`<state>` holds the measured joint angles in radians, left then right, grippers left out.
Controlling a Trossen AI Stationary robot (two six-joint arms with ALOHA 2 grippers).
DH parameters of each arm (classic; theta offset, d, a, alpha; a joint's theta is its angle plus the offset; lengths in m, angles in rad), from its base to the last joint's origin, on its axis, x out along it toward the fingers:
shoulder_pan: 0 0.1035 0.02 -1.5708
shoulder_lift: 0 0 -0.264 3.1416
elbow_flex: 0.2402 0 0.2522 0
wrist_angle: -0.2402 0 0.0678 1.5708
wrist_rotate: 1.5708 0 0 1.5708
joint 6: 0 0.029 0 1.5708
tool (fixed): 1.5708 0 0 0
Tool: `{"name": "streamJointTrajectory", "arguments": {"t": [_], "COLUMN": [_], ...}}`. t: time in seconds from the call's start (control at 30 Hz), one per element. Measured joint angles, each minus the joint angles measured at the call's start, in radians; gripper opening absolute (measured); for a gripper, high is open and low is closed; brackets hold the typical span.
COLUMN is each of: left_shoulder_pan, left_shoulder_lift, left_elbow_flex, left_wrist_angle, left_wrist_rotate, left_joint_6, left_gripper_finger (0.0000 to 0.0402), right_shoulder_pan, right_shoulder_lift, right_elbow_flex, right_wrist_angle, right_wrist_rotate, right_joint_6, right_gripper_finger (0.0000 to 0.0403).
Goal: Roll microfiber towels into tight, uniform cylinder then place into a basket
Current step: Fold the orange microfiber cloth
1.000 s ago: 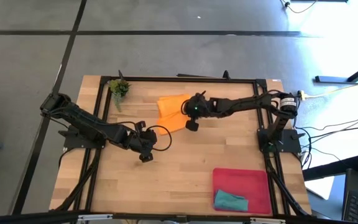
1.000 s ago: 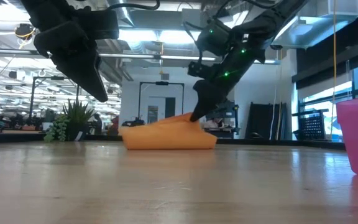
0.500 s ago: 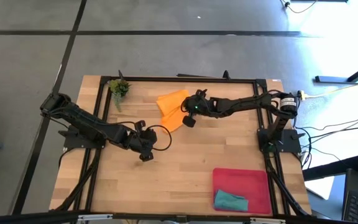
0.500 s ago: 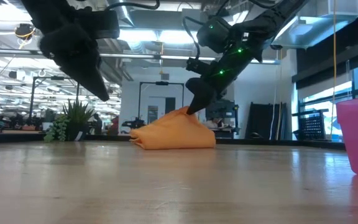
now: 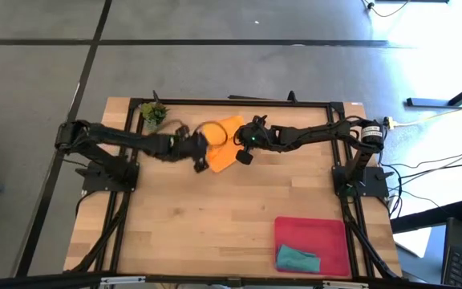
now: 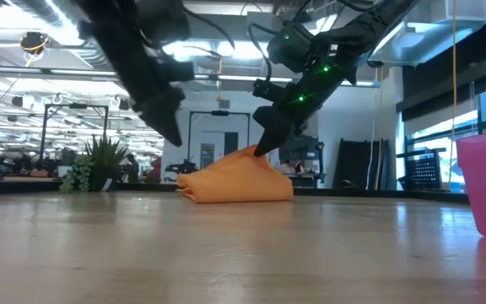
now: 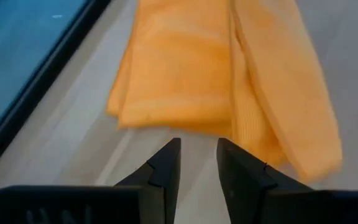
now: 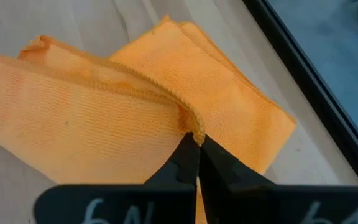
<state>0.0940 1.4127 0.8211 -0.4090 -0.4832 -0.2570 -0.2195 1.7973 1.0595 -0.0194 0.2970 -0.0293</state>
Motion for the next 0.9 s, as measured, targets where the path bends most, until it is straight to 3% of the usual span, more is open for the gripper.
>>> {"name": "streamJointTrajectory", "arguments": {"t": [0.1,0.2,0.4,0.57,0.9], "left_shoulder_pan": [0.108,0.196,0.316,0.349,0.343], "left_shoulder_lift": [0.028,0.080,0.201,0.285,0.343], "left_elbow_flex": [0.000,0.000,-0.001,0.000,0.003], "left_wrist_angle": [0.084,0.146,0.266,0.298,0.309], "left_wrist_rotate": [0.121,0.179,0.217,0.319,0.317], "left_joint_6": [0.103,0.135,0.172,0.215,0.265], "left_gripper_finger": [0.0096,0.0096,0.0096,0.0096,0.0096], "right_shoulder_pan": [0.000,0.000,0.000,-0.012,-0.083], "right_shoulder_lift": [0.000,0.000,0.000,0.000,0.000], "right_elbow_flex": [0.000,0.000,0.000,0.000,0.000], "right_wrist_angle": [0.000,-0.005,-0.005,0.002,0.001], "right_wrist_rotate": [0.000,-0.003,-0.003,-0.003,-0.003], "right_joint_6": [0.000,0.000,0.003,0.029,0.119], "right_gripper_finger": [0.0005,0.0005,0.0005,0.0005,0.0005]}}
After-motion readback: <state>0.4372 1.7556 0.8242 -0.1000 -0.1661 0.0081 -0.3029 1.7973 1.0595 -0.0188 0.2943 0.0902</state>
